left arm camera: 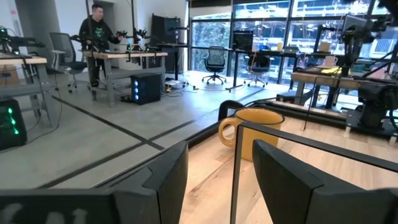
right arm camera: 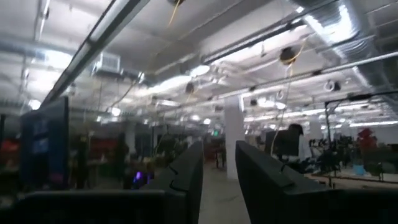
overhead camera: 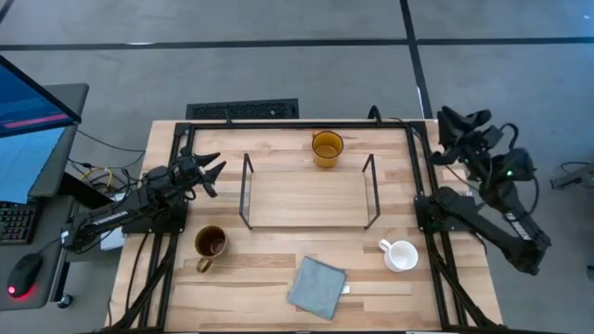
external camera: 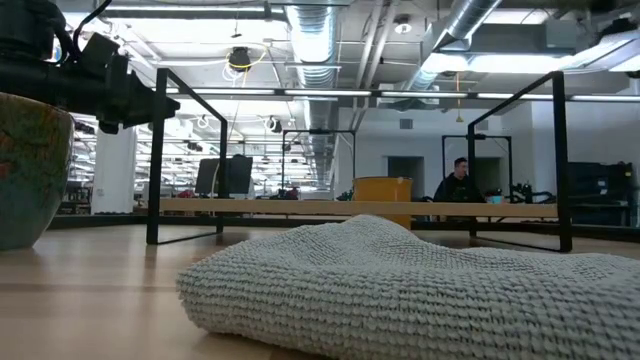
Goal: Stack small to large cups/mugs on shelf
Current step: Put the white cup on the shelf
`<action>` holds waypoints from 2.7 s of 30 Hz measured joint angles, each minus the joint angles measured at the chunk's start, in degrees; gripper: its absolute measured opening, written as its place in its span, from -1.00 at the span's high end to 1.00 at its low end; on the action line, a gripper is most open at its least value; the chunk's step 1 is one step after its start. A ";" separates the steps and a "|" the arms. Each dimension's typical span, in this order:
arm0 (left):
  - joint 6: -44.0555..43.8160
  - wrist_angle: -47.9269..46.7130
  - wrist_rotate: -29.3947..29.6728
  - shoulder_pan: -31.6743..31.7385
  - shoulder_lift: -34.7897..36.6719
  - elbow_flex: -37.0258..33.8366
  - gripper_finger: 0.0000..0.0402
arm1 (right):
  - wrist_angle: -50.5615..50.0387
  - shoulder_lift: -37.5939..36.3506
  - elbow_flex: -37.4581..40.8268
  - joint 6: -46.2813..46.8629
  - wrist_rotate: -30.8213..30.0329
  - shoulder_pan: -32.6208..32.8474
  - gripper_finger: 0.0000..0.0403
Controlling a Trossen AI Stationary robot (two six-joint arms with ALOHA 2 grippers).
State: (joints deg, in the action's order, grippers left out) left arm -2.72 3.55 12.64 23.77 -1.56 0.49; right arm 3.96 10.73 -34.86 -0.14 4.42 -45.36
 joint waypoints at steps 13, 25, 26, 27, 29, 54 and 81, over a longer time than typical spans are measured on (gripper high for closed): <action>-0.04 -0.02 0.00 -0.01 0.02 0.00 0.15 | -44.91 25.54 -36.33 -3.02 10.66 0.64 0.41; -0.06 -0.02 0.00 -0.02 0.02 0.00 0.15 | -84.79 40.24 -58.34 3.85 13.06 10.18 0.41; -0.04 -0.02 0.00 -0.02 0.02 0.00 0.15 | -87.23 40.84 -58.78 5.56 13.81 11.20 0.41; -0.05 -0.02 0.02 0.00 0.02 0.00 0.15 | -89.45 41.34 -58.94 7.25 15.02 12.31 0.41; -0.04 -0.02 0.02 -0.01 0.02 0.00 0.15 | -93.82 42.15 -58.94 10.59 17.66 14.69 0.41; -0.07 -0.06 0.13 0.00 0.02 0.00 0.15 | -94.02 43.65 -37.36 34.36 13.37 54.26 0.41; -0.07 -0.07 0.17 -0.02 0.02 0.00 0.15 | -81.82 59.95 -25.39 37.24 -0.42 84.55 0.41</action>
State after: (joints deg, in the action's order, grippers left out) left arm -2.79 3.49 12.82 23.75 -1.54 0.49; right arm -77.85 70.67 -60.25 37.10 4.01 39.18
